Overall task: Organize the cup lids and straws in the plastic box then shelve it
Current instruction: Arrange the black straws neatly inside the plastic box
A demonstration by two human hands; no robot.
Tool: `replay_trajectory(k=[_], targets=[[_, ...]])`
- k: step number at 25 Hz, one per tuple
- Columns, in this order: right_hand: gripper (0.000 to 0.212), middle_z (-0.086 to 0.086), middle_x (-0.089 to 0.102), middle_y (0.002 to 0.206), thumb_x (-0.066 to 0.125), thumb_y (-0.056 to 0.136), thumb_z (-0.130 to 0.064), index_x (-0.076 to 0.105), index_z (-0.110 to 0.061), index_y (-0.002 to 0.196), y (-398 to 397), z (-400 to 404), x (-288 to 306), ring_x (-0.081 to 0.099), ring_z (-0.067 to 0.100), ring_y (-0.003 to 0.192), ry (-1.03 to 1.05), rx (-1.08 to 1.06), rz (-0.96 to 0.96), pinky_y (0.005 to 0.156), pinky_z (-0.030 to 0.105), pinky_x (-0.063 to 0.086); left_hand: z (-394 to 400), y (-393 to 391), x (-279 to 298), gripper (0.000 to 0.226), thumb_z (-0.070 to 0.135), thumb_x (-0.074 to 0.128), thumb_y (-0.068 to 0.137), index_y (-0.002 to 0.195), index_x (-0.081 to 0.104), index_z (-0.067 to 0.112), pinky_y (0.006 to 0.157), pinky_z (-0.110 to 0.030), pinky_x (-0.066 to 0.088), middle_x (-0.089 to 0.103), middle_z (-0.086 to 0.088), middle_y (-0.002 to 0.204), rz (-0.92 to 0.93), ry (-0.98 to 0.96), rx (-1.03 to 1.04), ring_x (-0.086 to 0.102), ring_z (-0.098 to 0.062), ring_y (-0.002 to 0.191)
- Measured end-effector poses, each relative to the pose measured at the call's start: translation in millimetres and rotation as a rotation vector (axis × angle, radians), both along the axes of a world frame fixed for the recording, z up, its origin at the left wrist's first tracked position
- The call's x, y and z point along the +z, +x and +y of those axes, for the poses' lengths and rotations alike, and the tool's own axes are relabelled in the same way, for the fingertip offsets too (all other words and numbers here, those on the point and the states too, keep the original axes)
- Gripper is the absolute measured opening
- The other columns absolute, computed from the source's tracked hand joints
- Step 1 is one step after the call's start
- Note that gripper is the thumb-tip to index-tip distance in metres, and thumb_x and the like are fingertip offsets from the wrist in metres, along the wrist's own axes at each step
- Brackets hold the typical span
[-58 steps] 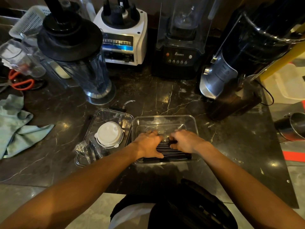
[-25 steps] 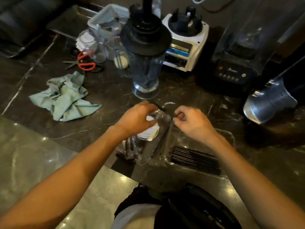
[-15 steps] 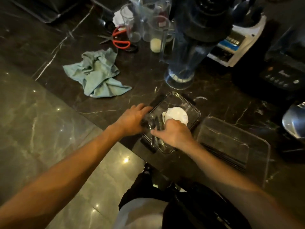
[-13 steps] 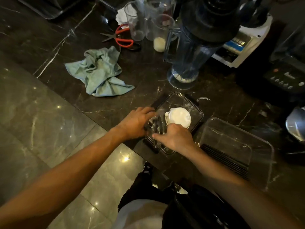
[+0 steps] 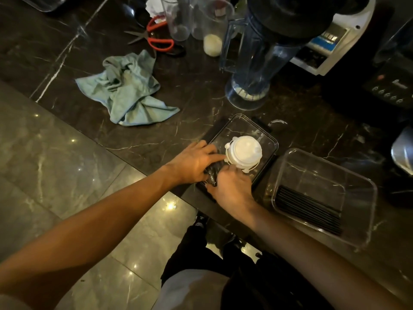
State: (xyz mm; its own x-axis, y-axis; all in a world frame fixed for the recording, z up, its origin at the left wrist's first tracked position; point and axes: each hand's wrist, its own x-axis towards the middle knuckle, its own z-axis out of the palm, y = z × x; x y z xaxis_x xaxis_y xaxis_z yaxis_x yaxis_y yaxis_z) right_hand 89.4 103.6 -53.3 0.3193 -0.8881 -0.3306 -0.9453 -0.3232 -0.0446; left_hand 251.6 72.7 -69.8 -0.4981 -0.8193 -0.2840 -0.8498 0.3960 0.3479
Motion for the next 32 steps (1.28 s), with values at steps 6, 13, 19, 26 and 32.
replay_trajectory(k=[6, 13, 19, 26, 32], targets=[[0.047, 0.012, 0.055, 0.126, 0.072, 0.092, -0.033, 0.055, -0.009, 0.128, -6.3, -3.7, -1.8, 0.058, 0.027, 0.116, 0.168, -0.015, -0.186, 0.089, 0.035, 0.052, -4.3, -0.6, -3.0, 0.052, 0.052, 0.071, 0.079, 0.126, 0.064, 0.033, 0.103, -0.039, 0.039, 0.052, 0.003, 0.136, -0.117, -0.086, -0.069, 0.043, -0.022, 0.122], [0.050, 0.016, 0.062, 0.127, 0.075, 0.089, -0.029, 0.055, -0.004, 0.128, -7.6, -8.2, -3.6, 0.060, 0.033, 0.119, 0.240, 0.023, -0.175, 0.094, 0.039, 0.049, -4.5, -7.8, -0.1, 0.053, 0.060, 0.066, 0.081, 0.123, 0.063, 0.029, 0.107, -0.042, 0.034, 0.057, 0.003, 0.132, -0.126, 0.047, -0.082, 0.044, -0.019, 0.121], [0.044, 0.014, 0.068, 0.121, 0.072, 0.092, -0.022, 0.052, -0.006, 0.128, -10.7, -14.6, 14.4, 0.067, 0.034, 0.113, 0.222, 0.067, -0.195, 0.088, 0.040, 0.051, -2.3, -8.0, 17.8, 0.039, 0.050, 0.070, 0.084, 0.115, 0.068, 0.027, 0.096, -0.033, 0.049, 0.070, 0.006, 0.113, -0.017, 0.091, -0.048, 0.063, -0.014, 0.107], [0.044, 0.006, 0.070, 0.113, 0.069, 0.090, -0.025, 0.055, -0.017, 0.132, -77.4, -56.0, 75.9, 0.068, 0.027, 0.100, 0.346, 0.009, -0.359, 0.075, 0.034, 0.052, -36.6, -45.2, 70.6, 0.036, 0.040, 0.072, 0.085, 0.117, 0.061, 0.029, 0.076, -0.025, 0.045, 0.067, 0.012, 0.098, 0.081, 0.114, -0.056, 0.063, -0.007, 0.087], [0.028, -0.006, 0.072, 0.111, 0.071, 0.090, -0.033, 0.066, -0.030, 0.117, -192.0, -71.8, 96.3, 0.068, 0.015, 0.102, 0.190, -0.097, -0.281, 0.083, 0.035, 0.054, -58.3, -160.3, 92.1, 0.041, 0.031, 0.067, 0.088, 0.126, 0.059, 0.017, 0.082, -0.033, 0.052, 0.072, -0.004, 0.115, 0.184, 0.033, -0.173, 0.068, -0.022, 0.099]])
